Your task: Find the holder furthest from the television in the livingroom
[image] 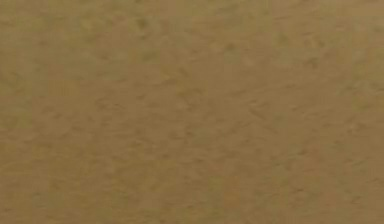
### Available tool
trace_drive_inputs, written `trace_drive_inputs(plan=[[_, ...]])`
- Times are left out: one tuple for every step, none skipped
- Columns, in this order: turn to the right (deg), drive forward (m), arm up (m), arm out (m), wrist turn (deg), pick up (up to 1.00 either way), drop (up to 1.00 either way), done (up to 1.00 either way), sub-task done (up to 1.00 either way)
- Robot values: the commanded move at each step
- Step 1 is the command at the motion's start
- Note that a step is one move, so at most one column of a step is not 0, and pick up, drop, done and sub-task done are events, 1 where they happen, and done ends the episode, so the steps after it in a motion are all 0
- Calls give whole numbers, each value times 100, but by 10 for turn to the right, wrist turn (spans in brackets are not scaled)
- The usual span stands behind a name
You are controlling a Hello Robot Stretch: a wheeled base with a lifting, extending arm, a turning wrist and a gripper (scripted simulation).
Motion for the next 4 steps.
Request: trace_drive_inputs(plan=[[450, 0, 0, 0, 0, 0, 0, 0, 0], [390, 0, 0, 0, 0, 0, 0, 0, 0], [0, 100, 0, 0, 0, 0, 0, 0, 0], [30, 0, 0, 0, 0, 0, 0, 0, 0]])
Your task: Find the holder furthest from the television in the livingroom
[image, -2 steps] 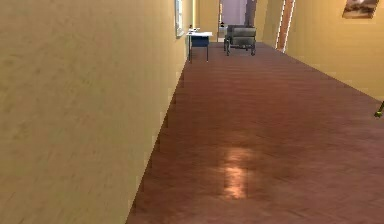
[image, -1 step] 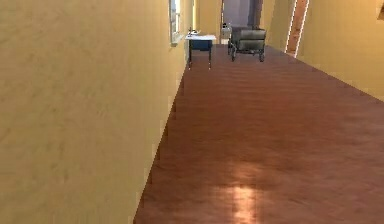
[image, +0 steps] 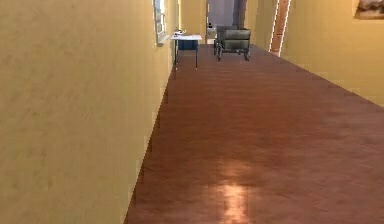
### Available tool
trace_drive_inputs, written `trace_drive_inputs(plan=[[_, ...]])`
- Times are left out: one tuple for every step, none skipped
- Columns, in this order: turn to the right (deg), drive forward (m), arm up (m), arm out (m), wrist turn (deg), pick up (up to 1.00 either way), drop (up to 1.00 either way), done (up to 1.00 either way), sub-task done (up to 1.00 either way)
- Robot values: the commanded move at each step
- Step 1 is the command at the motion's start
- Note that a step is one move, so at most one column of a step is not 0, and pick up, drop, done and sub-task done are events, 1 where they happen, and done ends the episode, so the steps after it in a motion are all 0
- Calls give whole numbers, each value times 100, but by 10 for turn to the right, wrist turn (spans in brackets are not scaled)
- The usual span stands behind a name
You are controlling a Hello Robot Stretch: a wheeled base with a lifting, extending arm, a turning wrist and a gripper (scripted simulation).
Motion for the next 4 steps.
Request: trace_drive_inputs(plan=[[0, 100, 0, 0, 0, 0, 0, 0, 0], [0, 100, 0, 0, 0, 0, 0, 0, 0], [0, 100, 0, 0, 0, 0, 0, 0, 0], [0, 100, 0, 0, 0, 0, 0, 0, 0]])
